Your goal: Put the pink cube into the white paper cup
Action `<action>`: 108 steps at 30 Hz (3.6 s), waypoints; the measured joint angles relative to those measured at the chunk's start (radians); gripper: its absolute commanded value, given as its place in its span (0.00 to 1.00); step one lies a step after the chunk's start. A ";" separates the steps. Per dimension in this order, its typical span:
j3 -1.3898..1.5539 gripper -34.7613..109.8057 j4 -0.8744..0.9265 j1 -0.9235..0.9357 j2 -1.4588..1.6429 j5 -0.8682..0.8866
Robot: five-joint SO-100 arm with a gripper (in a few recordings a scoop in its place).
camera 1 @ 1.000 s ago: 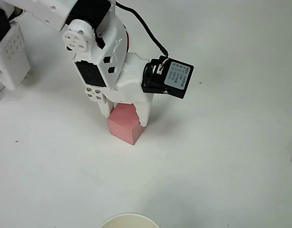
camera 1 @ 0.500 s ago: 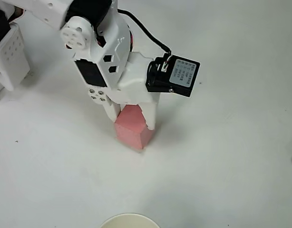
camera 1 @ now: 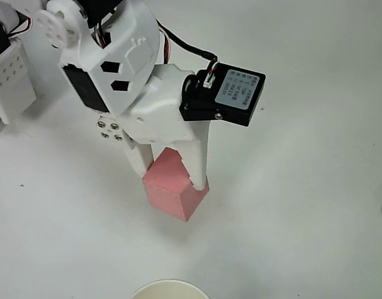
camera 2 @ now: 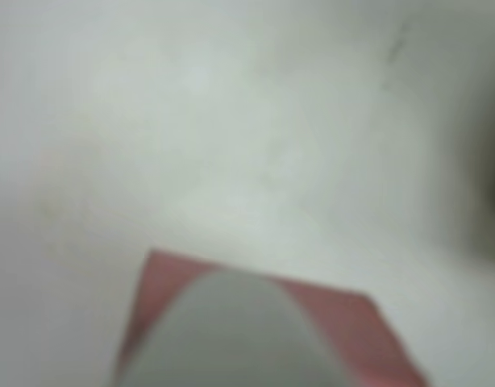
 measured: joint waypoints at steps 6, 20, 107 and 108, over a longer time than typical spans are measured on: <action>-0.120 0.33 0.031 0.037 -0.092 -0.032; -0.422 0.33 0.135 0.130 -0.267 -0.084; -1.322 0.56 0.511 0.278 -0.790 -0.239; -1.331 0.56 0.517 0.278 -0.790 -0.239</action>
